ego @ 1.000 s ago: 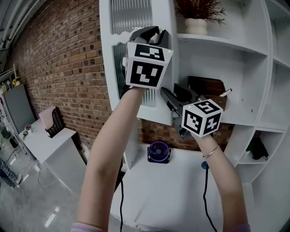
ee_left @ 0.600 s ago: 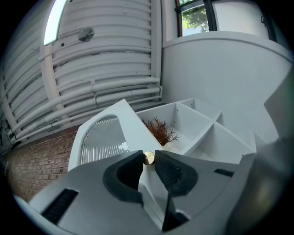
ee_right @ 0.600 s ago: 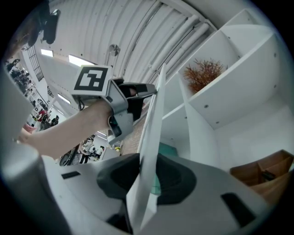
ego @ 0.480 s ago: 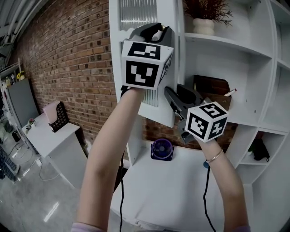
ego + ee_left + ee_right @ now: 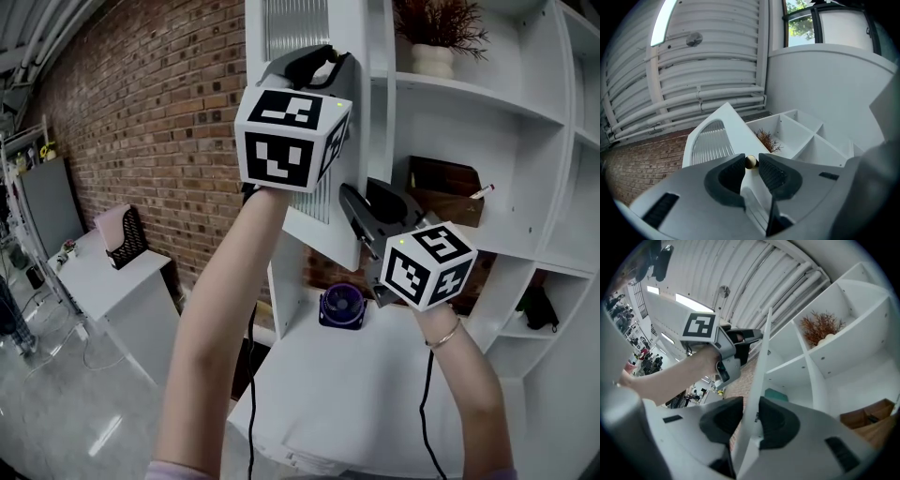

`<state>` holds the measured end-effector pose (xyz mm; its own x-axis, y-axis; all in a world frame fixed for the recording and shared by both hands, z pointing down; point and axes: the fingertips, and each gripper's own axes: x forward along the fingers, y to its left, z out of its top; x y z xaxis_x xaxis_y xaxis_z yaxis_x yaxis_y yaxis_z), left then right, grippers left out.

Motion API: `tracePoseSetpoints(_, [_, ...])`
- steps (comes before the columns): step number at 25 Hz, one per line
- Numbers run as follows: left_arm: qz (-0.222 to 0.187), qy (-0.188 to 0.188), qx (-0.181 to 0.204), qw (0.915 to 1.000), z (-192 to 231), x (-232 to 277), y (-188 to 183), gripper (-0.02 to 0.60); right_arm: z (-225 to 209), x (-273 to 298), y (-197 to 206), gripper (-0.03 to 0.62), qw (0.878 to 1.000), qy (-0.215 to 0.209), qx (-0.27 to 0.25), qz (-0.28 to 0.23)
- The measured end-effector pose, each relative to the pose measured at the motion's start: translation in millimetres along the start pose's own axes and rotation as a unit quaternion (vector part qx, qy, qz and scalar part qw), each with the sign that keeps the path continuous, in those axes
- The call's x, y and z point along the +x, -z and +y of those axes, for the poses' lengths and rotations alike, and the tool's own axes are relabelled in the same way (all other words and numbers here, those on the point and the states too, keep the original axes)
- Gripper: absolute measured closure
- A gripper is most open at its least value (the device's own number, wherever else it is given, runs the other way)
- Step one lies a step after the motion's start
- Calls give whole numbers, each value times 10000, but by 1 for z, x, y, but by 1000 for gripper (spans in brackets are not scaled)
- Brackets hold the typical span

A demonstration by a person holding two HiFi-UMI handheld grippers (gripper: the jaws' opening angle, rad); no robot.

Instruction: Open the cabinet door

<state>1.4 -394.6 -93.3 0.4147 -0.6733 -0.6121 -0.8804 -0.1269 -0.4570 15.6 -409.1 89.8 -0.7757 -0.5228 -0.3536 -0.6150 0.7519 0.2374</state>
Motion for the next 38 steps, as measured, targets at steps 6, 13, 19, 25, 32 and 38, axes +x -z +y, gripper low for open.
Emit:
tracePoseSetpoints(6, [-55,12,23,10000,10,-19,-10,488,24,0,-5,502,9999,95,-27,29])
tracePoseSetpoints(13, [-162,37,-140,9998,30,-46,-21,485,58,4,-11,499,9997,101,-194,77])
tracePoseSetpoints(19, [-220,41,-202,9995,47,-67,-29,483,86,10,-16,491,9998,48,-183,-35])
tracePoseSetpoints(25, [-212,-4,-132,9997,64,-84,-34,485,110,17,-20,481,9998,-74,-155,-134])
tracePoseSetpoints(32, [-161,-81,-34,9998,83,-104,-37,492,134,27,-21,461,9994,-224,-140,-233])
tracePoseSetpoints(38, [-124,-179,36,9998,100,-117,-38,500,153,37,-22,454,9987,-397,-145,-286])
